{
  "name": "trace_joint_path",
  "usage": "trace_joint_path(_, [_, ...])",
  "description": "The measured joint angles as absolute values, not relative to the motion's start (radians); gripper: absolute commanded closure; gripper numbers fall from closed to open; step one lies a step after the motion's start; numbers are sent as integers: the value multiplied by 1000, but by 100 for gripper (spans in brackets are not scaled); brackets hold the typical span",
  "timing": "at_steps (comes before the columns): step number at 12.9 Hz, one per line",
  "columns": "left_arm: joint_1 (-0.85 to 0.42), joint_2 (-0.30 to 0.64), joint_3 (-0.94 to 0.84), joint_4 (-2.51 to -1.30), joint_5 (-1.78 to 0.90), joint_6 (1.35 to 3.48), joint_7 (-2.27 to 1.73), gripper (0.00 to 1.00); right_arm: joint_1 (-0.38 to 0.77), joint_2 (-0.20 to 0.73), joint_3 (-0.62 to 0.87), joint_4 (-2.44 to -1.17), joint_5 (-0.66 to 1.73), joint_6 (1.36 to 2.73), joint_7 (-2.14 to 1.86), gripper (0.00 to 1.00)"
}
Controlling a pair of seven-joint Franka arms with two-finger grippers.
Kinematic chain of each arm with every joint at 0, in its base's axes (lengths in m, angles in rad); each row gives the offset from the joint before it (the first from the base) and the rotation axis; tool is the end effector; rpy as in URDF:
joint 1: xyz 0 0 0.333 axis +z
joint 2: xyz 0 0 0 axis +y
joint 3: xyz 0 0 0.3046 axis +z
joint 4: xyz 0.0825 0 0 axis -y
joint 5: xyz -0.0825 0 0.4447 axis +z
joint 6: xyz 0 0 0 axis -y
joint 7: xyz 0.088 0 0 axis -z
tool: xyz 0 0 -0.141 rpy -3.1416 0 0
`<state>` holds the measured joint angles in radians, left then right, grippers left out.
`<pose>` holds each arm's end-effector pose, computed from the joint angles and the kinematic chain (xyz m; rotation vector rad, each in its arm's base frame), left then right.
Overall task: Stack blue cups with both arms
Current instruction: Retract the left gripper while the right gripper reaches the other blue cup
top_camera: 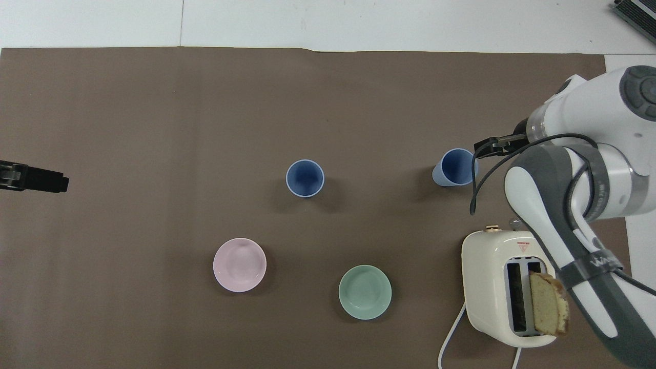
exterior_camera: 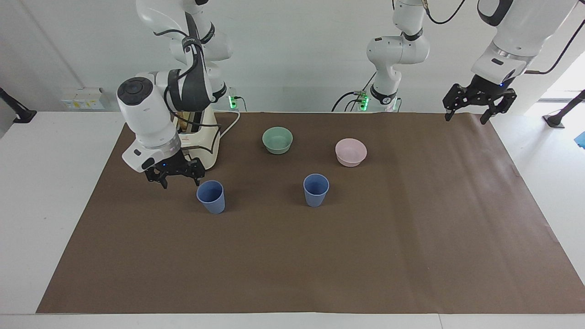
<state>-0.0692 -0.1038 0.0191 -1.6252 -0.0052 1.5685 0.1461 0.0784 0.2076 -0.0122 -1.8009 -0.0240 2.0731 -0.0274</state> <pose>0.5844 -0.0295 0.6122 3.1207 -0.3074 0.0743 0.6768 0.0432 0.3653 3.1130 0.1633 0.1014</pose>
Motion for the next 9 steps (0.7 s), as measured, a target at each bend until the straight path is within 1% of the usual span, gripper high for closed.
trace_joint_path(2, [-70, -104, 10, -1587, -5, 1534, 146, 0, 86, 235, -12, -1816, -24, 2112, -27, 0])
trace_joint_path(5, [-70, -101, 7, -1586, -6, 1519, 141, 0, 86, 274, -12, -1825, -24, 2164, -27, 0])
trace_joint_path(9, [-70, -101, 4, -1574, -18, 1510, 88, 0, 105, 303, -11, -1836, -24, 2179, -27, 0])
